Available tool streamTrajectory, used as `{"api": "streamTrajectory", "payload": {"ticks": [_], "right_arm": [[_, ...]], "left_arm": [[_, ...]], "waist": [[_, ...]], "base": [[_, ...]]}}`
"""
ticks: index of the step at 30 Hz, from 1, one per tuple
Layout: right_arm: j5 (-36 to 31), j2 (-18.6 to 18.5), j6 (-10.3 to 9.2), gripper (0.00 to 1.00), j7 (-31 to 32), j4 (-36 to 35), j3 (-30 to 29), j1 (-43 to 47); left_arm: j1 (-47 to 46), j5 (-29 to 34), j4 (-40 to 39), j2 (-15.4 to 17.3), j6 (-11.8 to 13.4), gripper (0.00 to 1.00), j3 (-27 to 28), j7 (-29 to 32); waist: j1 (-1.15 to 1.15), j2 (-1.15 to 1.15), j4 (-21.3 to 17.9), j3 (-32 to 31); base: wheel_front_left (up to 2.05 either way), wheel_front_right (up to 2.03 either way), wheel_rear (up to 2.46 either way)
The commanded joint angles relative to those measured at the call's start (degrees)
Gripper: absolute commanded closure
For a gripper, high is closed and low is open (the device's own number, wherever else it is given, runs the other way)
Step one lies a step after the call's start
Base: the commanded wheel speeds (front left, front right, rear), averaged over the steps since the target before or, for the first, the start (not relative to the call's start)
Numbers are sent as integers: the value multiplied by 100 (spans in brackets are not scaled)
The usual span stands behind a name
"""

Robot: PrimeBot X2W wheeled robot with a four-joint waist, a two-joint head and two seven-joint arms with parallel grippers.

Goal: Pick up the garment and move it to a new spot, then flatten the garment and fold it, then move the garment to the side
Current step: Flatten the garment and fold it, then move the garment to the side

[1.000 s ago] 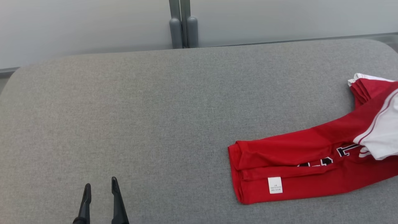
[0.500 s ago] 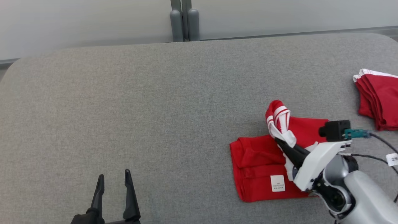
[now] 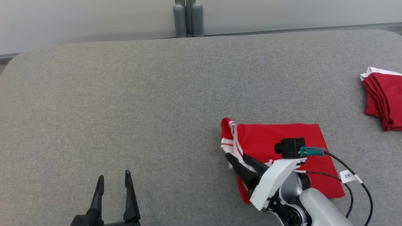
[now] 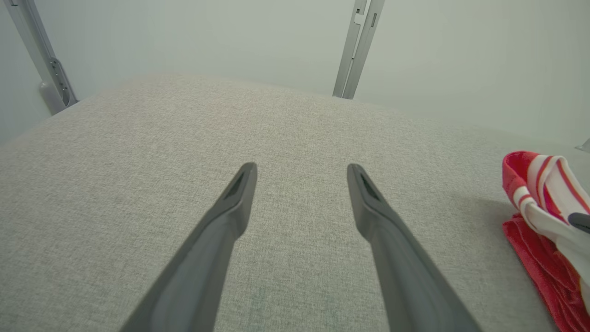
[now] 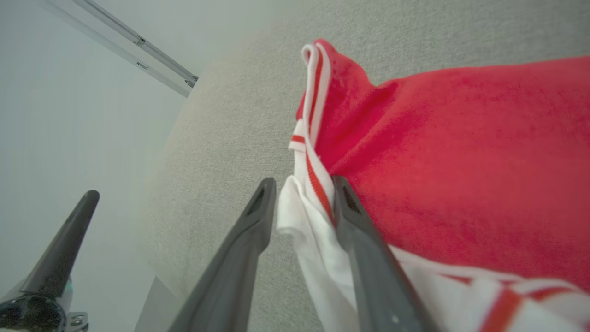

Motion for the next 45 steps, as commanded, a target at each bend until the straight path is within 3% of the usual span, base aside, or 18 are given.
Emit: {"api": "streamTrajectory", "payload": {"ticks": [1, 8, 12, 15, 19, 24, 30, 45], "right_arm": [[181, 56, 1, 0, 24, -146, 131, -47], [570, -135, 1, 0, -386, -794, 460, 215], [-134, -629, 0, 0, -1381, -934, 293, 449], [-877, -1003, 0, 0, -2196, -637, 50, 731], [-1738, -1253, 0, 0, -2683, -195, -606, 1069], [-2719, -1076, -1, 0, -2721, -211, -1909, 1688], [-3323, -837, -3, 0, -2725, -627, -2775, 2305], [-3437, -800, -4, 0, -2727, -845, -2727, 2392]], "left_arm": [[-70, 86, 28, 12, -23, 0, 49, -14], [21, 259, 58, 12, -168, 0, 346, -14], [112, 367, 42, 11, -280, 0, 489, -14], [230, 407, 54, 12, -355, 0, 569, -14], [288, 372, 48, 12, -406, 0, 609, -14], [388, 352, 92, 12, -456, 0, 609, -14], [559, 361, 256, 12, -596, 0, 571, -14], [629, 211, 231, 12, -506, 0, 561, -14]], "waist": [[0, 0, -93, -43], [0, 0, -385, -262], [0, 0, -539, -482], [0, 0, -640, -697], [0, 0, -658, -839], [0, 0, -565, -1025], [0, 0, -426, -1171], [0, 0, -353, -1143]], "base": [[0, 0, 0], [0, 0, 0], [0, 0, 0], [0, 0, 0], [0, 0, 0], [0, 0, 0], [0, 0, 0], [0, 0, 0]]}}
